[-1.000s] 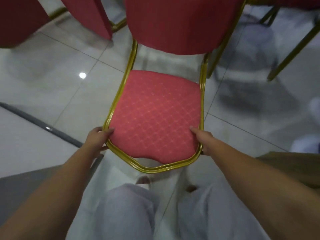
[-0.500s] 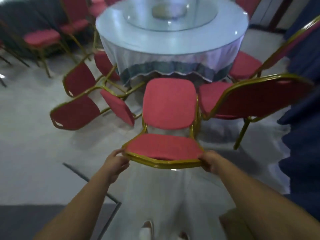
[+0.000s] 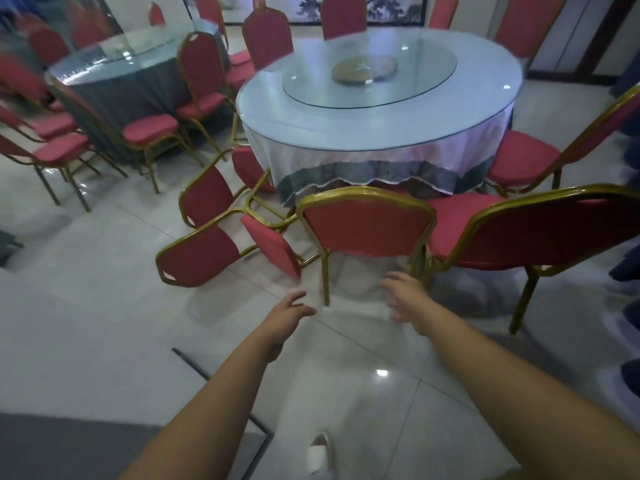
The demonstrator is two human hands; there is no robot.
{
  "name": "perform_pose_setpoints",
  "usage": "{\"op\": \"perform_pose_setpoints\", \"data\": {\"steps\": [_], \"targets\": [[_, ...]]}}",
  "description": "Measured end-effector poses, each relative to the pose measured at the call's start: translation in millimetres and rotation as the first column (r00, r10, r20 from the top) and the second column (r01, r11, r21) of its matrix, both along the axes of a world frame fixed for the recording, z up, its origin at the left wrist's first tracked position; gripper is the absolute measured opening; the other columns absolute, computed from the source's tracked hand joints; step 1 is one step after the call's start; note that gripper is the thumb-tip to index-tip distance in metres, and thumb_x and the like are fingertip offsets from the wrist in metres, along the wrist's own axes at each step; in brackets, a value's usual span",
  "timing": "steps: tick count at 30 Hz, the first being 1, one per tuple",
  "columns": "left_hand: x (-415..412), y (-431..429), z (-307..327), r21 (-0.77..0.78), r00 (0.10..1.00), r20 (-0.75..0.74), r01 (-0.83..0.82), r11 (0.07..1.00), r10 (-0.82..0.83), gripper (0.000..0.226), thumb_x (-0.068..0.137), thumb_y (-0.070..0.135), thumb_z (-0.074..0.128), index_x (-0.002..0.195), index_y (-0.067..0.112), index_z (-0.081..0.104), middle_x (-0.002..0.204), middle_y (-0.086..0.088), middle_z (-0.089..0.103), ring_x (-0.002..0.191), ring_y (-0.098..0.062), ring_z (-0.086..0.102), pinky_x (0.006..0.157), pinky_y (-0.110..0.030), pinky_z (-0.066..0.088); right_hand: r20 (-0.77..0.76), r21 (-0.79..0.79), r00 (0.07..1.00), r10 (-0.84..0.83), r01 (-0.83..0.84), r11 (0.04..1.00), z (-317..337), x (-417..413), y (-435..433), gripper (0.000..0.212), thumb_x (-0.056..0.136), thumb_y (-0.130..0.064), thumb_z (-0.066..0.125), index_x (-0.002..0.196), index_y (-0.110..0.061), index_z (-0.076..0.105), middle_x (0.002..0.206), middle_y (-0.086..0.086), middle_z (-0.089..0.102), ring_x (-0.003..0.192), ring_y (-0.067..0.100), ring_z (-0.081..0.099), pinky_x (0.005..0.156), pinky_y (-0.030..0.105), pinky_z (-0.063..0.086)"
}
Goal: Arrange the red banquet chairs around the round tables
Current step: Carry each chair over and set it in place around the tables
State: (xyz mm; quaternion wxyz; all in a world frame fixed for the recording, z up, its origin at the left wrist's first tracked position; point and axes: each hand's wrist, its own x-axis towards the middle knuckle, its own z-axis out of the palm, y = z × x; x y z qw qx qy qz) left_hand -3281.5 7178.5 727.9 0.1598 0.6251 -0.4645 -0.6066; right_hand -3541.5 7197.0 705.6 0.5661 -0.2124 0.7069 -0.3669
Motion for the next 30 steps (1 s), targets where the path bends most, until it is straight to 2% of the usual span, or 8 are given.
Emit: {"op": "perform_pose_setpoints", "data": {"steps": [6,12,14,17,20,24,28,30], "targets": [[60.7,-50.5,-64.8,0.134,0.989,0.145,-0.031,0.991,0.012,0.054,0.088,0.027,0.066,0.139,0.026,0.049,0.145,-0.007,0.044,0.131,-0.028,0.042,0.107,-0.041,0.034,-0.034,0.137,0.996,0.082,-0.077,0.988,-46.4,8.0,-12.1,0.036,0.091,-0.040,0.064,0.124,-0.032,0.053,0.118,0.001,0.055,0.094,0.020,0.057,0.070,0.034,0.048],[96.1,-143.5,-85.3,0.204,0.988,0.127,-0.110,0.973,0.085,0.053,0.090,0.027,0.064,0.140,0.020,0.048,0.146,-0.006,0.045,0.133,-0.029,0.042,0.105,-0.042,0.035,-0.080,0.242,0.987,0.141,-0.118,0.963,-40.6,34.7,-79.7,0.035,0.091,-0.038,0.065,0.123,-0.029,0.054,0.118,0.002,0.056,0.101,0.022,0.057,0.073,0.035,0.048],[104.4,-173.1,-81.2,0.220,0.991,0.100,-0.111,0.969,0.091,0.053,0.090,0.028,0.064,0.140,0.022,0.048,0.146,-0.005,0.045,0.133,-0.029,0.042,0.105,-0.041,0.035,-0.113,0.235,0.975,0.189,-0.159,0.959,-36.1,51.7,-115.5,0.032,0.092,-0.037,0.063,0.122,-0.029,0.054,0.119,0.003,0.056,0.104,0.024,0.056,0.077,0.036,0.048],[120.1,-220.4,-74.9,0.206,0.989,0.091,-0.134,0.969,0.118,0.052,0.089,0.025,0.065,0.139,0.022,0.050,0.145,-0.005,0.046,0.132,-0.028,0.043,0.109,-0.042,0.034,-0.128,0.192,0.971,0.202,-0.175,0.966,-29.7,81.8,-173.1,0.030,0.092,-0.038,0.061,0.121,-0.029,0.057,0.111,0.002,0.060,0.098,0.022,0.058,0.076,0.035,0.049],[137.3,-262.2,-67.2,0.190,0.982,0.094,-0.180,0.965,0.165,0.050,0.089,0.024,0.065,0.138,0.020,0.050,0.142,-0.006,0.049,0.130,-0.027,0.045,0.107,-0.041,0.035,-0.090,0.170,0.962,0.259,-0.241,0.955,-22.8,113.4,-225.3,0.033,0.090,-0.043,0.063,0.120,-0.031,0.058,0.113,-0.003,0.060,0.097,0.018,0.059,0.069,0.030,0.048],[167.0,-311.5,-65.3,0.198,0.974,0.113,-0.214,0.957,0.194,0.050,0.089,0.027,0.064,0.137,0.024,0.051,0.142,-0.003,0.048,0.130,-0.027,0.044,0.106,-0.041,0.036,-0.039,0.150,0.933,0.358,-0.349,0.925,-29.8,151.4,-297.8,0.033,0.090,-0.043,0.064,0.119,-0.030,0.059,0.115,-0.003,0.061,0.100,0.020,0.061,0.070,0.030,0.049],[211.3,-359.2,-68.8,0.207,0.939,0.178,-0.330,0.921,0.296,0.047,0.089,0.031,0.065,0.134,0.025,0.053,0.135,-0.003,0.051,0.120,-0.024,0.048,0.094,-0.036,0.039,-0.013,0.133,0.905,0.426,-0.421,0.897,-49.9,189.5,-390.3,0.025,0.091,-0.038,0.064,0.113,-0.026,0.061,0.109,0.001,0.061,0.090,0.023,0.060,0.065,0.030,0.047],[236.7,-374.1,-64.6,0.221,0.905,0.225,-0.408,0.886,0.360,0.047,0.089,0.032,0.065,0.134,0.024,0.053,0.126,-0.002,0.054,0.109,-0.021,0.051,0.088,-0.035,0.039,0.020,0.131,0.891,0.453,-0.451,0.883,-57.2,210.1,-434.8,0.025,0.091,-0.041,0.062,0.112,-0.028,0.060,0.110,0.001,0.061,0.098,0.024,0.061,0.071,0.034,0.051]]}}
